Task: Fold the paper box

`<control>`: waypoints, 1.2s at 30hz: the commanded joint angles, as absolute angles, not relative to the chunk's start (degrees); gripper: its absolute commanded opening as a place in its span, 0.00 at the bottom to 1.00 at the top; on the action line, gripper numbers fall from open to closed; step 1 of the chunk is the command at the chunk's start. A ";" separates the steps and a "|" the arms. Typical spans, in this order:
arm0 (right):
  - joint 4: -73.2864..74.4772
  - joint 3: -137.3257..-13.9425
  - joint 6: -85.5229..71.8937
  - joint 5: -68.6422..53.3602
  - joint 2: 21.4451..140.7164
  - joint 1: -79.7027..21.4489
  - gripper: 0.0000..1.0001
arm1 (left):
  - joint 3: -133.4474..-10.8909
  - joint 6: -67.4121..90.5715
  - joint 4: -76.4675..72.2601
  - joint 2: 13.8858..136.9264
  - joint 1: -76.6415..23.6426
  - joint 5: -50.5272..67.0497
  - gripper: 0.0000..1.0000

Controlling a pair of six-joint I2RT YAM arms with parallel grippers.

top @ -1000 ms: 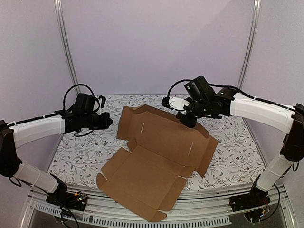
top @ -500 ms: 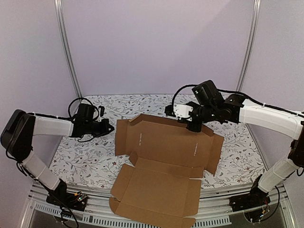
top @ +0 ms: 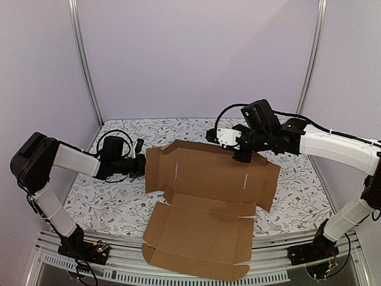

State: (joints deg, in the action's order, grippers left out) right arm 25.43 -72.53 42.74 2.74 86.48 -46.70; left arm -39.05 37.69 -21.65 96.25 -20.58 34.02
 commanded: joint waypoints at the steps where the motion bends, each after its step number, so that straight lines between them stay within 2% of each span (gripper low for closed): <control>1: 23.87 -72.59 42.17 4.37 87.04 -46.49 0.00 | -37.40 38.65 -23.54 94.68 -23.38 36.80 0.00; 23: 24.03 -71.73 39.98 5.37 86.54 -46.47 0.00 | -35.03 37.56 -14.84 82.88 -33.64 29.33 0.00; 36: 18.72 -63.09 41.83 7.91 80.99 -50.97 0.00 | -34.83 36.04 -12.51 80.14 -37.44 26.86 0.00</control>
